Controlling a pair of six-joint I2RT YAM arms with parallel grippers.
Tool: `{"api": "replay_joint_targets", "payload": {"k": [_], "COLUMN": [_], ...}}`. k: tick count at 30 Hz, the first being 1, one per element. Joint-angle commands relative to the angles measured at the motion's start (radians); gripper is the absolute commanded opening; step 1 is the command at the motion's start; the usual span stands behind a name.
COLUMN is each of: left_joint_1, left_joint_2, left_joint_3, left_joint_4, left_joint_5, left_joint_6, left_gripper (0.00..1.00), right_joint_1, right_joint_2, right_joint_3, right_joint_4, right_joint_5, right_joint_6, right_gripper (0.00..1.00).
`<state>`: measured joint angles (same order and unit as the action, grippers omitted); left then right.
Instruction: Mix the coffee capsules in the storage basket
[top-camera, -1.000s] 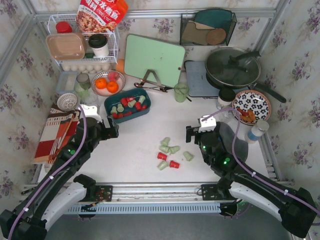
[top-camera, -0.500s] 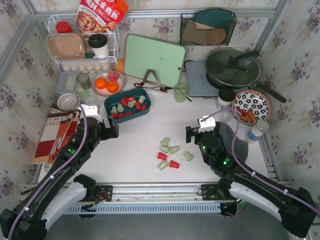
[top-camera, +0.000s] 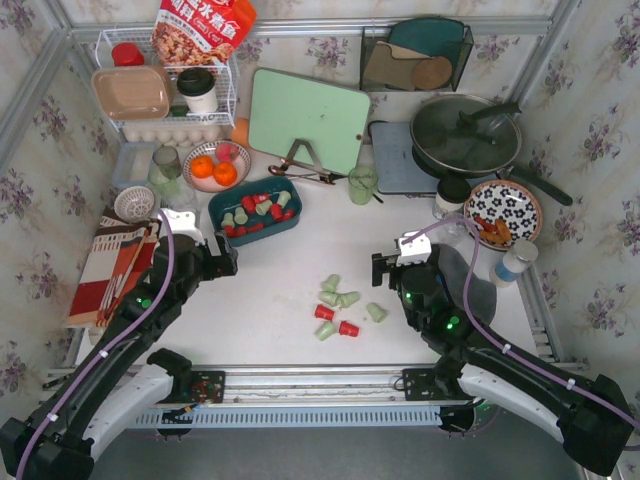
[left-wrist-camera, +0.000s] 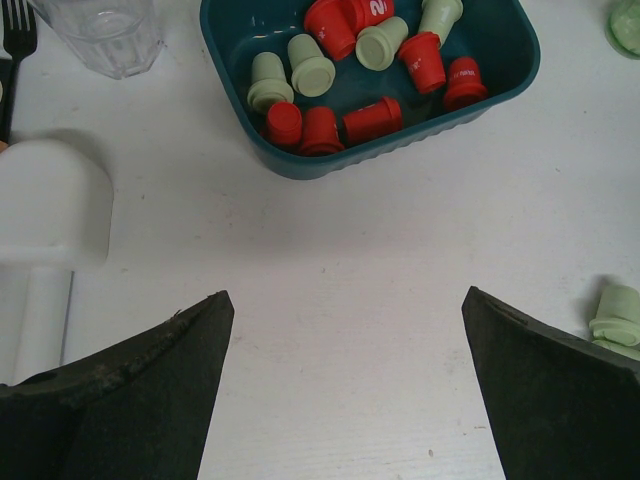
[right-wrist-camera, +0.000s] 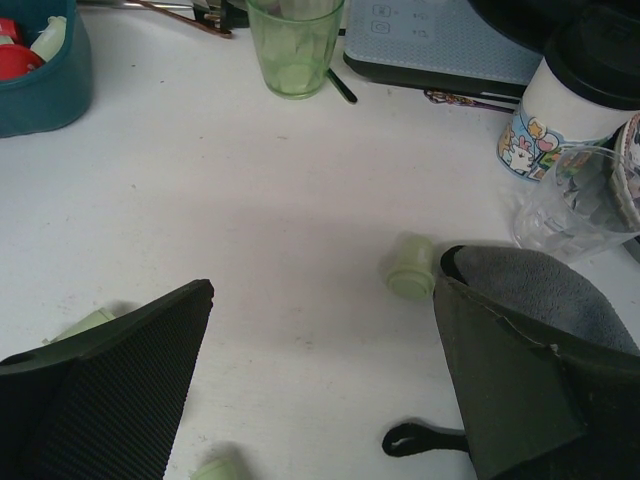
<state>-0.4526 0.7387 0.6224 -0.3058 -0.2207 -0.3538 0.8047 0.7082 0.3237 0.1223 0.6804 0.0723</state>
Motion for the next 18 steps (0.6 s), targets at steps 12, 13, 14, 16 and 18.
{"api": "replay_joint_targets", "payload": {"k": [12,13,14,16,18], "left_joint_1": [0.001,0.002,0.002,0.003,0.003], "left_joint_2": [-0.007,-0.007,-0.007,-0.001,0.01], "left_joint_3": [-0.116,-0.134,-0.147,-0.167,-0.179], "left_joint_4": [0.144,0.172,0.194,0.222,0.244], "left_joint_5": [-0.34,-0.348,-0.354,-0.359,-0.361], "left_joint_6": [0.034,0.047,0.053,0.066,0.078], "left_gripper": [0.99,0.99,0.99,0.99,0.99], "right_joint_1": [-0.353,-0.464,-0.526,-0.576,-0.592], "right_joint_2": [0.208,0.269,0.315,0.4,0.491], "right_joint_3": [-0.342,-0.332,-0.323,-0.292,-0.287], "right_joint_4": [0.975,0.947,0.952,0.981,1.108], "right_joint_5": [0.026,-0.016,-0.057,-0.06,-0.089], "right_joint_6": [-0.116,-0.043,0.007,0.026,-0.032], "right_gripper": [1.0,1.0,1.0,1.0,1.0]}}
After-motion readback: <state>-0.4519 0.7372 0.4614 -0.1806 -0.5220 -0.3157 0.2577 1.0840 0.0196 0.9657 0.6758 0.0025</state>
